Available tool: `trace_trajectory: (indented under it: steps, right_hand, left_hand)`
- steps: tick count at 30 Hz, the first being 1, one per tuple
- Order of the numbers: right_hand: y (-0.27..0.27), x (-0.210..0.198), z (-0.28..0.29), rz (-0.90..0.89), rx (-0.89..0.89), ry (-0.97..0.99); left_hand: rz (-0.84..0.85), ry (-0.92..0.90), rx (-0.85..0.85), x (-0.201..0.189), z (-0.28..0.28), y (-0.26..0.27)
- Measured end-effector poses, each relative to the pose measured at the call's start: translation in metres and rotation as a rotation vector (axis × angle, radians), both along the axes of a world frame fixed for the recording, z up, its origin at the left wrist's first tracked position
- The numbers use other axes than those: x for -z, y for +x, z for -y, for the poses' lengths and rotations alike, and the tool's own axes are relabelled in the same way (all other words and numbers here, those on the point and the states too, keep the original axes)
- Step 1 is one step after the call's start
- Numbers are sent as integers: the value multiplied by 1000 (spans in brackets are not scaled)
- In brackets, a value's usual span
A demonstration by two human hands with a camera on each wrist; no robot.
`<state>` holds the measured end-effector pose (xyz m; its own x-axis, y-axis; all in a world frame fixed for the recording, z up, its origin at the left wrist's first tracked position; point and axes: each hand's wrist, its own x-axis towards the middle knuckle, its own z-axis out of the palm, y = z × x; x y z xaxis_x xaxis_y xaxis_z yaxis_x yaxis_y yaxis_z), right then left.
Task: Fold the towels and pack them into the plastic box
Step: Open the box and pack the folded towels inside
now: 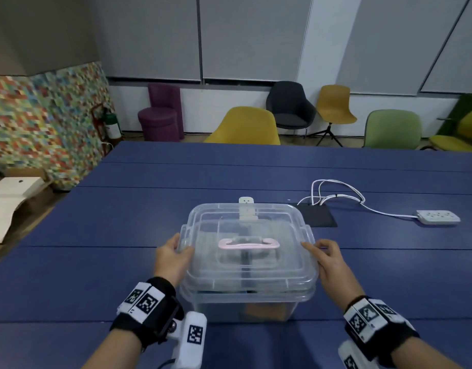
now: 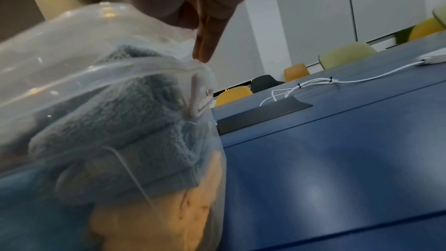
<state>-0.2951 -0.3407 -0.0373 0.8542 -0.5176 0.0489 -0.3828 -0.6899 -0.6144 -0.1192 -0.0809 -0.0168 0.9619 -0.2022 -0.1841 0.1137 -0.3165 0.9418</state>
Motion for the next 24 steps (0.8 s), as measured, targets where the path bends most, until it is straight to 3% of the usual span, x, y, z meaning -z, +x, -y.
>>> trace_trajectory:
  steps: [6, 9, 11, 15, 24]
  right_hand:
    - [2, -15, -3, 24, -20, -148]
    - [15, -21, -9, -16, 38, -113]
    - [25, -19, -11, -72, 69, -196]
    - [35, -19, -15, -254, 97, -364]
    - [31, -4, -18, -202, 68, -454]
  left_hand:
    - [-12, 212, 55, 5, -3, -1]
    - [71, 504, 75, 6, 2, -1]
    - [156, 645, 65, 5, 5, -2]
    - [257, 693, 35, 9, 10, 3]
    - [413, 827, 44, 14, 9, 4]
